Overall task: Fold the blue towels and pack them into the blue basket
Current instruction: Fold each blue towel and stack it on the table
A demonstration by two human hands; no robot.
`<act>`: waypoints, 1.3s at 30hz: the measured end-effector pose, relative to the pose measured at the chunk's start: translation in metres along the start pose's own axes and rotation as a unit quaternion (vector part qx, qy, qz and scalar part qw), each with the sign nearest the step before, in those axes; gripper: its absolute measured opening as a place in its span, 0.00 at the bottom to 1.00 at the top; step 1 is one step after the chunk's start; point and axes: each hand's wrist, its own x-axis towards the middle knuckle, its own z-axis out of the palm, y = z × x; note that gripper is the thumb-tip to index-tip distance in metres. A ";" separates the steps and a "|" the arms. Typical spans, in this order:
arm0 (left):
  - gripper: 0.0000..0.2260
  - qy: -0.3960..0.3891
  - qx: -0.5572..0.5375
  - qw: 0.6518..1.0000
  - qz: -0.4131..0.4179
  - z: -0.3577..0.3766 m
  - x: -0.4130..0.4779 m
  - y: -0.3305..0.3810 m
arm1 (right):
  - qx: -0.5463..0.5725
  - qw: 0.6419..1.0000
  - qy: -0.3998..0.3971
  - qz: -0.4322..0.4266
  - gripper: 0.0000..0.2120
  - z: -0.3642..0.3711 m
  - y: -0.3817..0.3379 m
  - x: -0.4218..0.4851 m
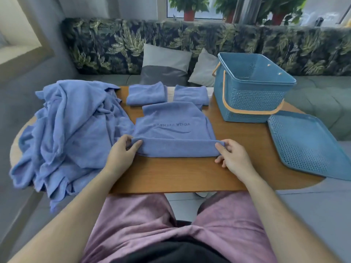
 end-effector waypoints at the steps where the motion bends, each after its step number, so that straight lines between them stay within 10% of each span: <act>1: 0.12 0.005 -0.002 1.000 0.003 0.001 -0.001 -0.001 | -0.010 1.000 0.006 -0.003 0.06 0.001 0.002 -0.001; 20: 0.27 -0.018 -0.192 0.981 0.005 -0.005 -0.009 0.005 | -0.094 0.987 0.104 -0.072 0.29 0.007 0.012 0.000; 24: 0.15 0.077 0.111 0.974 0.184 0.007 -0.010 0.024 | -0.278 0.924 0.122 -0.231 0.20 0.023 0.003 -0.002; 28: 0.21 -0.065 0.243 0.938 0.238 0.038 -0.016 0.026 | -0.390 0.900 -0.089 -0.174 0.26 0.052 0.001 -0.011; 39: 0.20 -0.086 0.225 0.933 0.267 0.036 -0.033 0.032 | -0.406 0.885 -0.018 -0.226 0.22 0.042 -0.020 -0.034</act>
